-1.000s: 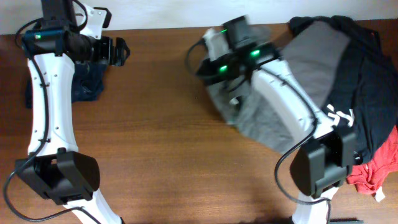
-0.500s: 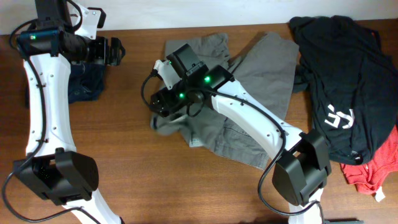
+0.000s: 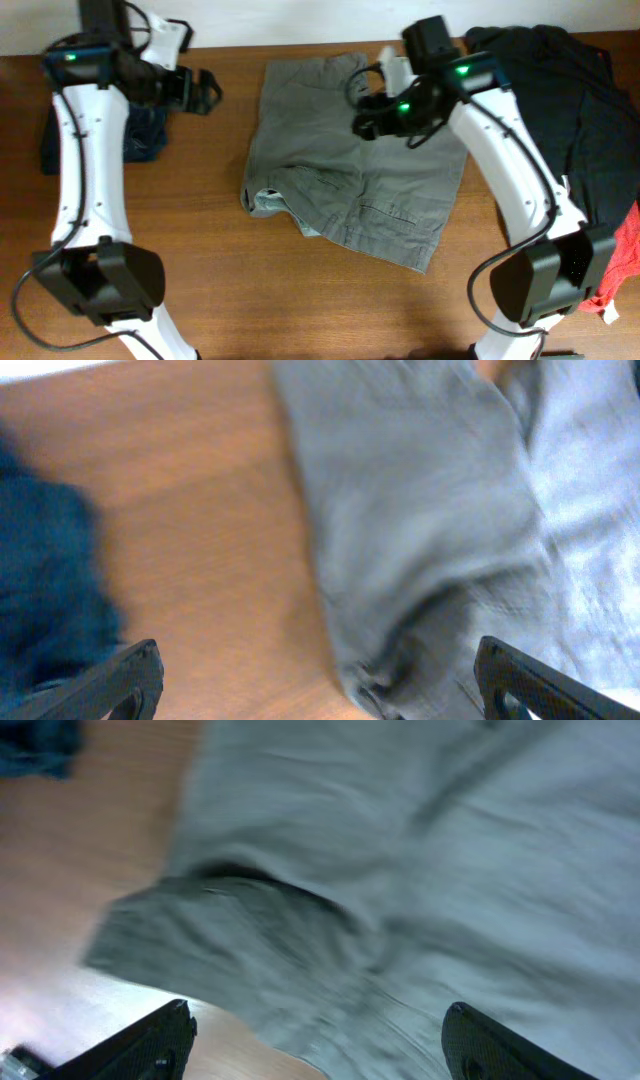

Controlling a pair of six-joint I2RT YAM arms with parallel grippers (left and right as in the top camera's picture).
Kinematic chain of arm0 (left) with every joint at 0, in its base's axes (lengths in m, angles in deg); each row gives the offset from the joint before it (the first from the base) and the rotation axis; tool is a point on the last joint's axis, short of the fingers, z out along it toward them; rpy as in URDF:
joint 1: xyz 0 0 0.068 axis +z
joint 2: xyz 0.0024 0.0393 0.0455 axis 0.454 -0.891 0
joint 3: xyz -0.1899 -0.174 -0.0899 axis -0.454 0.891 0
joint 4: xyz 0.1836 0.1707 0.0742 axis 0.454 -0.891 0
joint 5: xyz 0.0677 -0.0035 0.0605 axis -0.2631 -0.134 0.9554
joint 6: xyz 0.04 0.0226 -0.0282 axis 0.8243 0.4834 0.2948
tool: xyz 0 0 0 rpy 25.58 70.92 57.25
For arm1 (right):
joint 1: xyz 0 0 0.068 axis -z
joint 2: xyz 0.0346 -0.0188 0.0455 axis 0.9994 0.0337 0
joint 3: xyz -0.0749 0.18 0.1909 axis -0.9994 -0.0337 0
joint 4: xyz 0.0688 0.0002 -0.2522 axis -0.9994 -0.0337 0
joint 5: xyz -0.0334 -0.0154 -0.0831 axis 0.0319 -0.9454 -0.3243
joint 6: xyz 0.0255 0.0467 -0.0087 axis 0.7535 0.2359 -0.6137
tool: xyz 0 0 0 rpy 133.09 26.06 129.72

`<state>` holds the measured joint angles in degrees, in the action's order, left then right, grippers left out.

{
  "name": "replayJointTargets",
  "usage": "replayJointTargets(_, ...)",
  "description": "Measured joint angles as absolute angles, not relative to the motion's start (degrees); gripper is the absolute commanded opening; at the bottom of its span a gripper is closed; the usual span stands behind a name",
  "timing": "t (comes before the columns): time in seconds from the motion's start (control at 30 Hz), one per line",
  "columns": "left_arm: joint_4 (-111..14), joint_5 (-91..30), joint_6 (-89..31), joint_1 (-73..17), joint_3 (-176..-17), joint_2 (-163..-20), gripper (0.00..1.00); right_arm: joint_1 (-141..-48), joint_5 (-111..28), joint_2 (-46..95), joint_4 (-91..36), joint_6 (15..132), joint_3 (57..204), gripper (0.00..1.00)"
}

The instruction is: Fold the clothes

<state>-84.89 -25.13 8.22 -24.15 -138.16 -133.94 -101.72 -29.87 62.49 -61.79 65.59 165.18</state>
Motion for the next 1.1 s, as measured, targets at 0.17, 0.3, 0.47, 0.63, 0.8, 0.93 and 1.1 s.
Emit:
replayJointTargets(0.17,-93.85,-26.11,14.61,-30.05,-138.26,-139.97,0.99,-96.89,-31.27,62.67,-61.14,65.37,164.11,0.86)
replayJointTargets(0.3,-99.95,-26.44,19.00,-33.50,-138.26,-145.70,0.98,-95.23,-31.71,62.84,-60.31,65.02,162.84,0.87)
replayJointTargets(0.47,-105.96,-26.46,21.51,-35.58,-138.22,-149.74,0.99,-95.12,-31.75,64.57,-60.15,63.99,162.67,0.88)
replayJointTargets(0.63,-109.24,-26.79,22.36,-35.53,-138.22,-150.25,0.99,-95.12,-31.77,66.29,-60.00,63.58,162.27,0.89)
replayJointTargets(0.8,-107.51,-27.32,22.52,-36.43,-135.79,-150.25,0.95,-95.12,-31.79,66.49,-59.63,63.40,161.99,0.89)
replayJointTargets(0.93,-104.80,-27.23,22.69,-38.90,-131.07,-150.27,0.24,-95.12,-31.82,66.49,-59.23,63.36,161.97,0.89)
replayJointTargets(1.1,-104.63,-25.18,19.09,-40.41,-129.08,-150.27,0.01,-95.12,-32.67,66.49,-59.04,63.38,161.97,0.90)
